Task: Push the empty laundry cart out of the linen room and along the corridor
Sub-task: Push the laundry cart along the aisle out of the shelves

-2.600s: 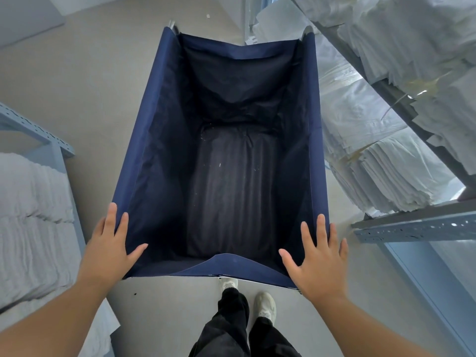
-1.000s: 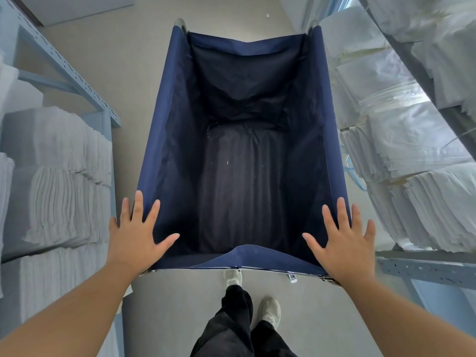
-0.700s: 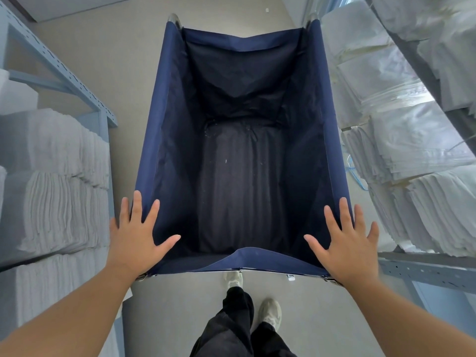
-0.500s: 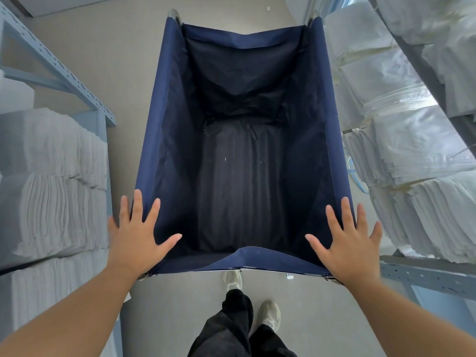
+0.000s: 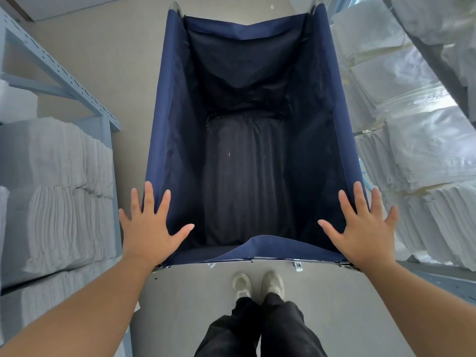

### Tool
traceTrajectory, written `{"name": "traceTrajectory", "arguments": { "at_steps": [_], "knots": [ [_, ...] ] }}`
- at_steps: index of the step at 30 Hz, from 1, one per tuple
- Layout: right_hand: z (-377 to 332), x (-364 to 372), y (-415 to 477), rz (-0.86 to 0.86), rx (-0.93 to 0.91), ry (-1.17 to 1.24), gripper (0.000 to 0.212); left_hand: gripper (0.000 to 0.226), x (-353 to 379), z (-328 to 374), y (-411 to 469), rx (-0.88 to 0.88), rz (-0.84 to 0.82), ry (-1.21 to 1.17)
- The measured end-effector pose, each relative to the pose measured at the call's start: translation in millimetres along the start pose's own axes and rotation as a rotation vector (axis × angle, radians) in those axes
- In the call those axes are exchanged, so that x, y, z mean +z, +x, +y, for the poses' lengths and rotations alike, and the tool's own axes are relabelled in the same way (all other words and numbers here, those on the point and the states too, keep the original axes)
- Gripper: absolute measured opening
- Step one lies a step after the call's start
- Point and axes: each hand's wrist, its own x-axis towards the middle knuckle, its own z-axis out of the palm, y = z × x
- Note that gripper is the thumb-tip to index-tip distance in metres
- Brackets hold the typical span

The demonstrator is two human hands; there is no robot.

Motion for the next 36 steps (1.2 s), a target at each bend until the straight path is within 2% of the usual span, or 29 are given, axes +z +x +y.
{"name": "traceTrajectory", "arguments": {
  "at_steps": [24, 36],
  "knots": [
    [-31, -40, 153, -0.023, -0.050, 0.022, 0.088, 0.109, -34, -13, 135, -0.039, 0.027, -0.067],
    [-36, -63, 243, -0.058, -0.072, 0.002, 0.091, 0.110, -58, -4, 215, -0.067, 0.015, -0.023]
  ]
}}
